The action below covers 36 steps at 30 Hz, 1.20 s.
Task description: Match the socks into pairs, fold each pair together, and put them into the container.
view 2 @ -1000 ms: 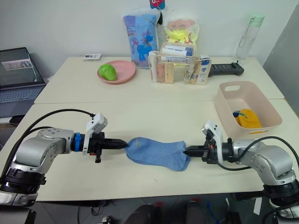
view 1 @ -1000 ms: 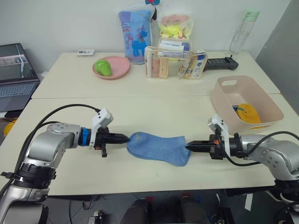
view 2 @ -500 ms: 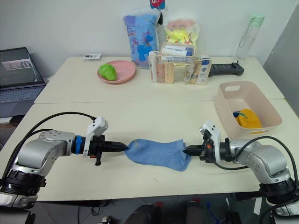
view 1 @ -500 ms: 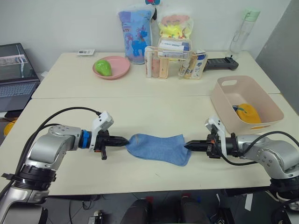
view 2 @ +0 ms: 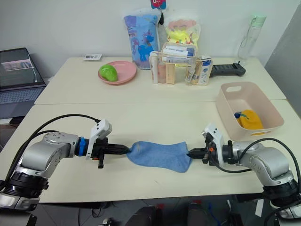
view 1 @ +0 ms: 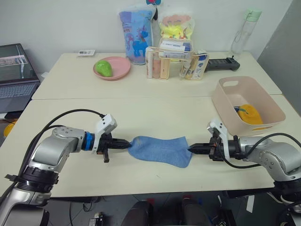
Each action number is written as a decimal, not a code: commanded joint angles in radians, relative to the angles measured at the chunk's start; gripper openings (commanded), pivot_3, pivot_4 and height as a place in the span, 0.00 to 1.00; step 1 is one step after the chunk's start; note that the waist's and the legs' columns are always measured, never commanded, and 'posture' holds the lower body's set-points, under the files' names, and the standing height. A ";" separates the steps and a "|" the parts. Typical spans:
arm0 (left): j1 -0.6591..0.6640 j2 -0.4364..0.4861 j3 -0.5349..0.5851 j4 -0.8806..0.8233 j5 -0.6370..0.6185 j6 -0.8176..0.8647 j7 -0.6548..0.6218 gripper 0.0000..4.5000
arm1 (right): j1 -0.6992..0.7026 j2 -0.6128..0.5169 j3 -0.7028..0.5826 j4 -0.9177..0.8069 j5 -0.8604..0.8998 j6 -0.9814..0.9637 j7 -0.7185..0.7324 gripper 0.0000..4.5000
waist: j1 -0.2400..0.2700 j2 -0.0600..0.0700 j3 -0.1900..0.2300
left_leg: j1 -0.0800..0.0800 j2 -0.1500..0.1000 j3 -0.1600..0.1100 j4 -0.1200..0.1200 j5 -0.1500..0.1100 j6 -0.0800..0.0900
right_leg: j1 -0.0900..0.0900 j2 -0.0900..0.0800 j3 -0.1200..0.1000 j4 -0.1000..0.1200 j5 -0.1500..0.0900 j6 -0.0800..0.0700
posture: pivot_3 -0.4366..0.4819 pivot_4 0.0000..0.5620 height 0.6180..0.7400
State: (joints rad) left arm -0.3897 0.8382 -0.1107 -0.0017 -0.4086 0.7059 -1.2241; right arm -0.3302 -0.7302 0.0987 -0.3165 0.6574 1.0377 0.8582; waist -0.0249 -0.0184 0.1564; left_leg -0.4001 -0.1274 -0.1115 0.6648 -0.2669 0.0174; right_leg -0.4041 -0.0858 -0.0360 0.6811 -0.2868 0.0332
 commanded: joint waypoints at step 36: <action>0.031 -0.174 -0.027 -0.027 0.150 -0.527 0.084 0.28 | -0.024 0.108 0.220 0.036 -0.381 -0.530 -0.012 0.20 | 0.002 0.000 0.000 | 0.000 0.000 0.001 0.000 0.000 0.000 | 0.000 0.000 0.000 0.000 0.000 0.000 | 0.48 0.27 1.00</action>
State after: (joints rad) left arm -0.3712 0.6755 -0.1183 -0.0364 -0.2878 0.2297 -1.1604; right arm -0.3616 -0.6320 0.3043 -0.2937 0.3104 0.5629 0.8587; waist -0.0233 -0.0186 0.1562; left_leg -0.3998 -0.1276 -0.1109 0.6654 -0.2667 0.0172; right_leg -0.4038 -0.0858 -0.0360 0.6810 -0.2867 0.0333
